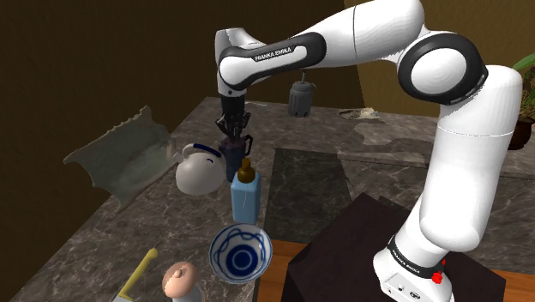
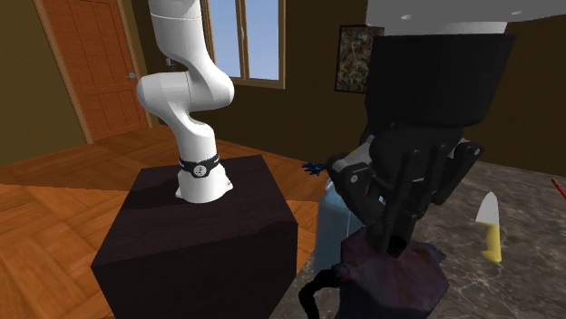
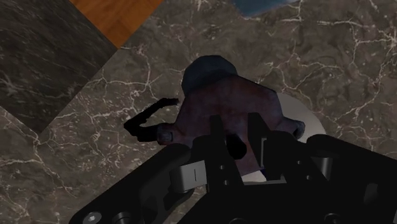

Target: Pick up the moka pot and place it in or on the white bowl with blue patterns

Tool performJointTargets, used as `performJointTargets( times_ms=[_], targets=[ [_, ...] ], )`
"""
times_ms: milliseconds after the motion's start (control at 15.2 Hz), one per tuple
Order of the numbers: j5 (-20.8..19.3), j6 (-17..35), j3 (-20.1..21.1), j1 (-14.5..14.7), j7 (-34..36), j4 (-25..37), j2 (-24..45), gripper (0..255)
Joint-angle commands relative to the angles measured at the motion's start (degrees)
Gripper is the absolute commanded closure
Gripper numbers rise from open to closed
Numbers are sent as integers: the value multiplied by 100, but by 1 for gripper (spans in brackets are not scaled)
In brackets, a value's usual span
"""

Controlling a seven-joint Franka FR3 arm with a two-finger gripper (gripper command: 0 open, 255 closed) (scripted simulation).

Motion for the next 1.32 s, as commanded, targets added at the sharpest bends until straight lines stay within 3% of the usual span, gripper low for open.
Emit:
performJointTargets(
  times_ms=[0,1254],
  targets=[
    [12,-131,3,-3,-5,84,-53,255],
    [11,-1568,24,38,12,1541,-34,255]
  ],
)
